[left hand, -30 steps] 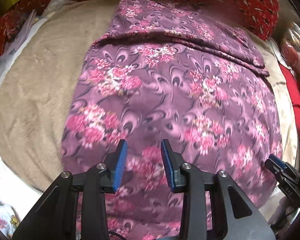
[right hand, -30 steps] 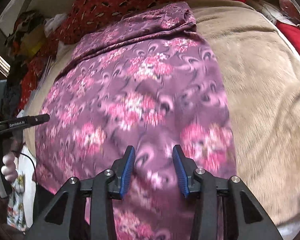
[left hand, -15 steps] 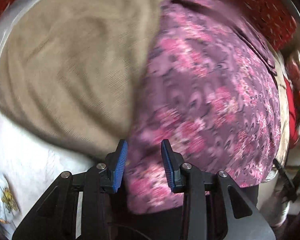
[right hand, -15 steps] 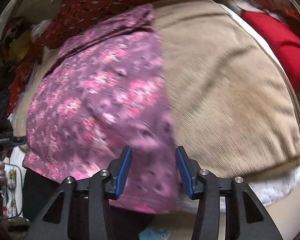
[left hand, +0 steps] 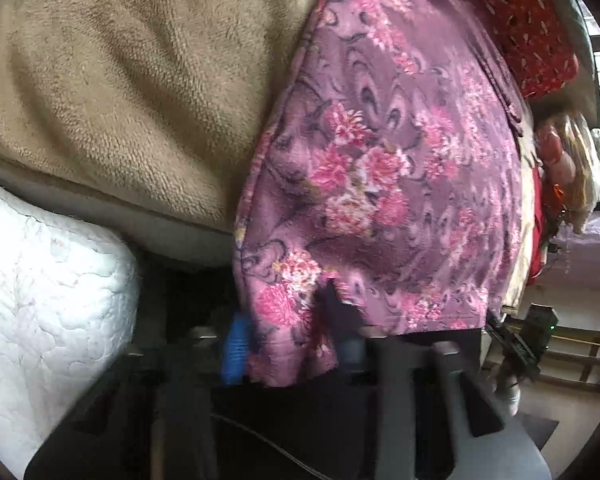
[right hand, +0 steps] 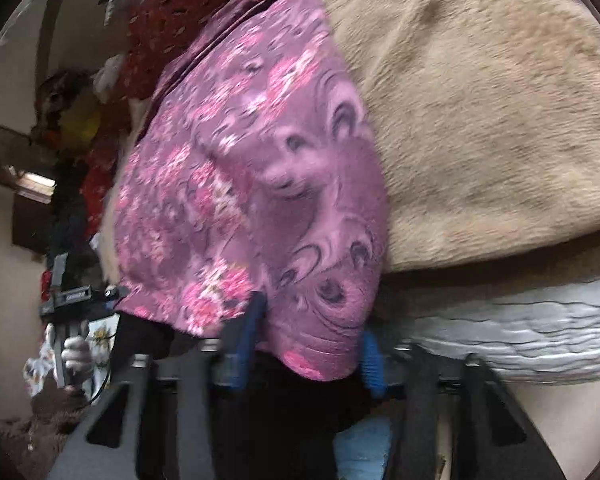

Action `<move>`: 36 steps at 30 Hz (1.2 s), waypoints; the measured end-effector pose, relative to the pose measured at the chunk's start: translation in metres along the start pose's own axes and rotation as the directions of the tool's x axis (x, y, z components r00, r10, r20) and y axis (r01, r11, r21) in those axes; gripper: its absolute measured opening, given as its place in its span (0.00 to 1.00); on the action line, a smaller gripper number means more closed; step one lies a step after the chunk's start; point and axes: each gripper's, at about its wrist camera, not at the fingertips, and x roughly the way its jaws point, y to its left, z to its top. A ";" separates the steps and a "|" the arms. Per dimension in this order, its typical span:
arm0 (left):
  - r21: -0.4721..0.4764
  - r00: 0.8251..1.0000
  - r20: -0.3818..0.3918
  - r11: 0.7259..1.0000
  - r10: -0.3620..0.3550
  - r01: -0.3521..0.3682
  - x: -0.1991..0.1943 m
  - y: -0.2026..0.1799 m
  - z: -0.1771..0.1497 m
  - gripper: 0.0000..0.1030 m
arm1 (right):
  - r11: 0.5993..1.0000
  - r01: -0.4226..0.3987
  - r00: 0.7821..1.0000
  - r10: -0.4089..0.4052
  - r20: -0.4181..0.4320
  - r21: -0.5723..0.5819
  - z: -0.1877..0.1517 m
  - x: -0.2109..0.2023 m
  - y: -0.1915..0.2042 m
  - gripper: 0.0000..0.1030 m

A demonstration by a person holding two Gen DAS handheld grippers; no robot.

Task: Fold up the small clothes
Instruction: 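Grasp the shirt edge with both grippers and lift it toward the fold, then fold the held shirt edge over the body with both grippers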

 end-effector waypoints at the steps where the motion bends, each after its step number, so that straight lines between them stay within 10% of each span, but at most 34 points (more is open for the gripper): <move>1: -0.001 1.000 0.004 1.000 -0.018 0.018 -0.002 0.000 -0.002 0.06 | 0.999 -0.032 0.999 0.032 -0.011 -0.017 -0.001 0.000 0.002 0.12; 14: -0.047 0.953 0.140 0.959 -0.270 0.279 -0.058 -0.031 0.029 0.05 | 0.975 -0.199 0.949 0.216 0.230 -0.097 0.035 -0.060 0.034 0.11; 36: -0.124 0.894 0.354 0.934 -0.274 0.336 -0.081 -0.065 0.211 0.05 | 0.963 -0.262 0.862 0.263 0.433 -0.065 0.207 -0.042 0.066 0.11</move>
